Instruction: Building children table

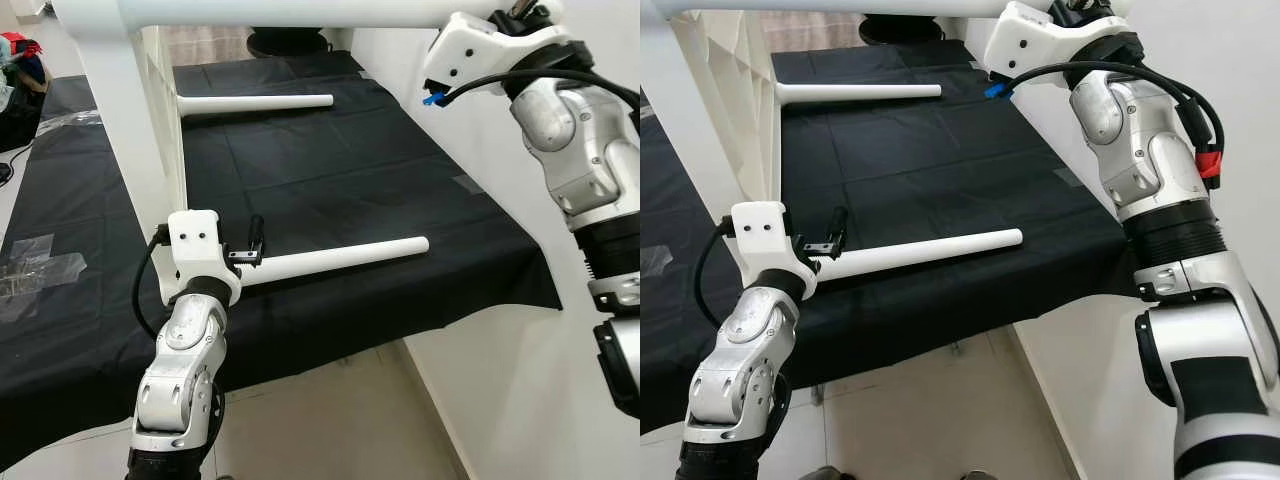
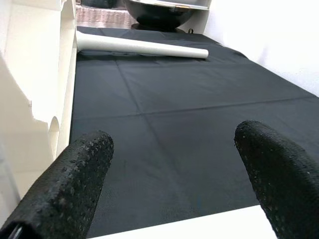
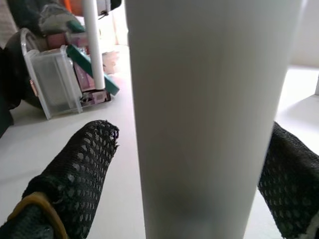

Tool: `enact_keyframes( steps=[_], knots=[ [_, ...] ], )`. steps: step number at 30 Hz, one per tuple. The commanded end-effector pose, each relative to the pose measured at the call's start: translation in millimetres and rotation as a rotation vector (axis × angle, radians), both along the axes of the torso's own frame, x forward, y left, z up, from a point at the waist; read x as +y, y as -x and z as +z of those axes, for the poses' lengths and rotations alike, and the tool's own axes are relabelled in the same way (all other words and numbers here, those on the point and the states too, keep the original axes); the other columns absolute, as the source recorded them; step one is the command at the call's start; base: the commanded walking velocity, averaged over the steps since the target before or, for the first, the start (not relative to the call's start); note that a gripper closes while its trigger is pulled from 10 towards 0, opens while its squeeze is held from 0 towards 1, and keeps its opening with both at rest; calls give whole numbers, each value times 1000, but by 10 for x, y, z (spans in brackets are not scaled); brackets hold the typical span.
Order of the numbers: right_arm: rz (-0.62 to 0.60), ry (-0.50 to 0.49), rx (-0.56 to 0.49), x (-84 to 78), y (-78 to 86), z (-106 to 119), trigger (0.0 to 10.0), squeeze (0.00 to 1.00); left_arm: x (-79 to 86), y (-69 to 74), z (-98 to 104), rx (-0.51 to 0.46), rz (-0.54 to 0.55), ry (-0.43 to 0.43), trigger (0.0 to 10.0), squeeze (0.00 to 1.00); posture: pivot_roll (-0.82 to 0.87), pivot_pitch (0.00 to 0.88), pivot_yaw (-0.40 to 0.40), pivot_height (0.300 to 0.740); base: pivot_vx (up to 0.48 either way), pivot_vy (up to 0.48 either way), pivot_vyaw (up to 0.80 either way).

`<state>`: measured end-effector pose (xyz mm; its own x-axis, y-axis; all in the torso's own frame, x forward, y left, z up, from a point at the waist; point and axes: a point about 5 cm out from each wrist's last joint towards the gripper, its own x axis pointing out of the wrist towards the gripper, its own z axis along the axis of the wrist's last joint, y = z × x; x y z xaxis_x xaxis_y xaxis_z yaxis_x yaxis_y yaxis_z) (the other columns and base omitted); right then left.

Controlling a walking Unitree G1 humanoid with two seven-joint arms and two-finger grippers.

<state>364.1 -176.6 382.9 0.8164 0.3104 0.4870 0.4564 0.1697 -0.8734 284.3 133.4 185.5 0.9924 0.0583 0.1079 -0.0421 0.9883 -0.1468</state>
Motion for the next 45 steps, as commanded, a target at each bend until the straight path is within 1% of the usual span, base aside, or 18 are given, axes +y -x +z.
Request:
enact_keyframes(
  steps=[1, 7, 15, 19, 25, 27, 31, 35, 38, 45],
  knots=[
    [-17, 29, 3, -17, 26, 17, 10000, 0, 5, 19, -68, 37, 29, 37, 10000, 0, 5, 115, -65, 740, 0, 0, 0],
    [-53, 27, 15, -85, 63, -44, 10000, 0, 25, 17, -67, 37, 39, 37, 10000, 0, -1, 119, -64, 740, 0, 0, 0],
    [-69, 11, 26, -129, 91, -102, 10000, 0, 60, 2, -50, 31, 46, 36, 10000, 0, 2, 115, -64, 740, 0, 0, 0],
    [-76, 14, 23, -133, 111, -97, 10000, 0, 70, 7, -56, 32, 49, 35, 10000, 0, 2, 111, -63, 740, 0, 0, 0],
    [-81, -3, -16, -156, 188, -30, 10000, 0, 109, 1, -78, 38, 62, 33, 10000, 0, 0, 100, -62, 740, 0, 0, 0],
    [-73, -10, -36, -146, 227, 5, 10000, 0, 121, -7, -81, 39, 65, 31, 10000, 0, -1, 99, -61, 740, 0, 0, 0],
    [-66, -13, -37, -127, 261, 6, 10000, 0, 130, -18, -74, 36, 68, 31, 10000, 0, -3, 97, -59, 740, 0, 0, 0],
    [-55, -27, -20, -102, 290, -34, 10000, 0, 133, -31, -63, 32, 70, 29, 10000, 0, -6, 98, -56, 740, 0, 0, 0],
    [-33, -50, 16, -31, 309, -127, 10000, 0, 116, -48, -46, 24, 62, 30, 10000, 0, -5, 97, -57, 740, 0, 0, 0],
    [-23, -70, 26, 17, 330, -152, 10000, 0, 100, -54, -41, 22, 56, 33, 10000, 0, -3, 97, -57, 740, 0, 0, 0]
  ],
)
